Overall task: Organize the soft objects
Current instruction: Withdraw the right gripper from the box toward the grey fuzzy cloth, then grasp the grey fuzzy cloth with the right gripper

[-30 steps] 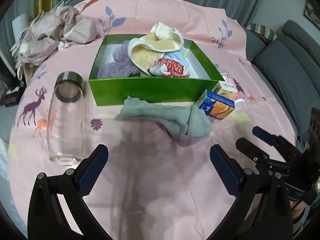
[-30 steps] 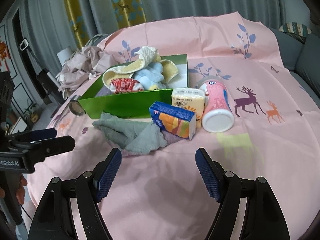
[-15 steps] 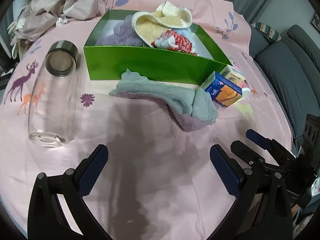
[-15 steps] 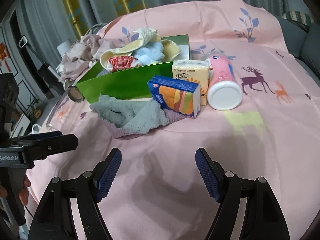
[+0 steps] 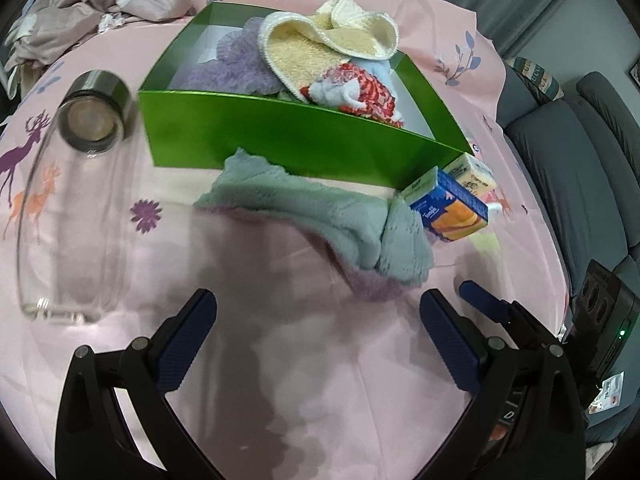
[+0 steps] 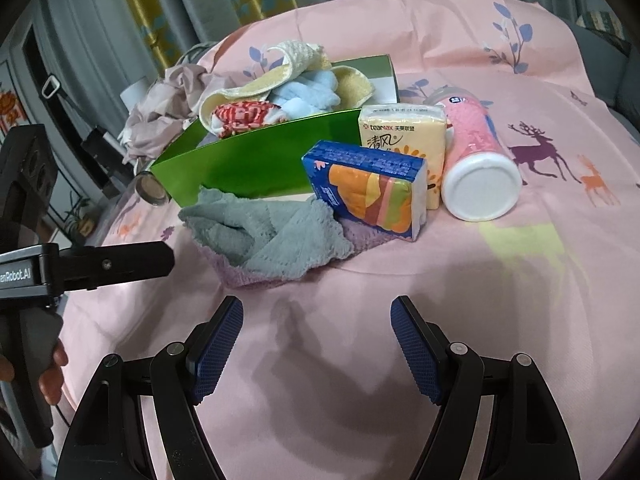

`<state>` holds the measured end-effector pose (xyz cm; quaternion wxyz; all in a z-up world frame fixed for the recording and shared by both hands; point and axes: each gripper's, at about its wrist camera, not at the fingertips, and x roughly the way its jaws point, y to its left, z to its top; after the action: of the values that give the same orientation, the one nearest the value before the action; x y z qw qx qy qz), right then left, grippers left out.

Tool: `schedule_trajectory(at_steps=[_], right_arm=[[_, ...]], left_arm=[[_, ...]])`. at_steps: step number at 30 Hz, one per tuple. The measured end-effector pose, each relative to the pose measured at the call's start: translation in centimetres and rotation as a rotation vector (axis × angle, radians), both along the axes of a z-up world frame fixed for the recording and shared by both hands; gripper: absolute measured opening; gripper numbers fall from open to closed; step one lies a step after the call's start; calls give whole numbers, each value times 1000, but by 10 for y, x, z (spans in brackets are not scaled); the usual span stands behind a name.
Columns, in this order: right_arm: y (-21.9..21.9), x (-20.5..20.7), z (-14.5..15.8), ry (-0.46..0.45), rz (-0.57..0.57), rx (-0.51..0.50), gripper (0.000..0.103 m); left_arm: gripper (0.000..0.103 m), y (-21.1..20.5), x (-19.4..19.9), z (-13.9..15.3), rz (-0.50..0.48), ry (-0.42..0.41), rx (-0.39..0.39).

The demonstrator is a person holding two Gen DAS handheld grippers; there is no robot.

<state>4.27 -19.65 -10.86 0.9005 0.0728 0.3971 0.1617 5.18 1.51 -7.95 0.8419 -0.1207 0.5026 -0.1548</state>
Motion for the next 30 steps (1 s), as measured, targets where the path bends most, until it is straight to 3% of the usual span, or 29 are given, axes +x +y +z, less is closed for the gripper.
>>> schedule_trajectory(at_steps=[17,19,23,26,28,30], right_arm=[[12,34,-7,12,23,35,77],[15,39,-7,15,34,45,77],[23,46,-8,17,66,49,77],[23,49,-9,22,74,68,63],[22,51,-11,32,83,85,46],[21,54,-12,41,86,92,38]], left_arm=[[100,-15,43,-11,-24,17,-2],[95,-16,46,-11,-38,13,-6],[68,-15,52,-18,-48,40,-43],[54,-13,52,-22,-54,47,-67],[47,-11,52,-22,-63,48,-94],[34,-12,52,-24,-74,61,-116]])
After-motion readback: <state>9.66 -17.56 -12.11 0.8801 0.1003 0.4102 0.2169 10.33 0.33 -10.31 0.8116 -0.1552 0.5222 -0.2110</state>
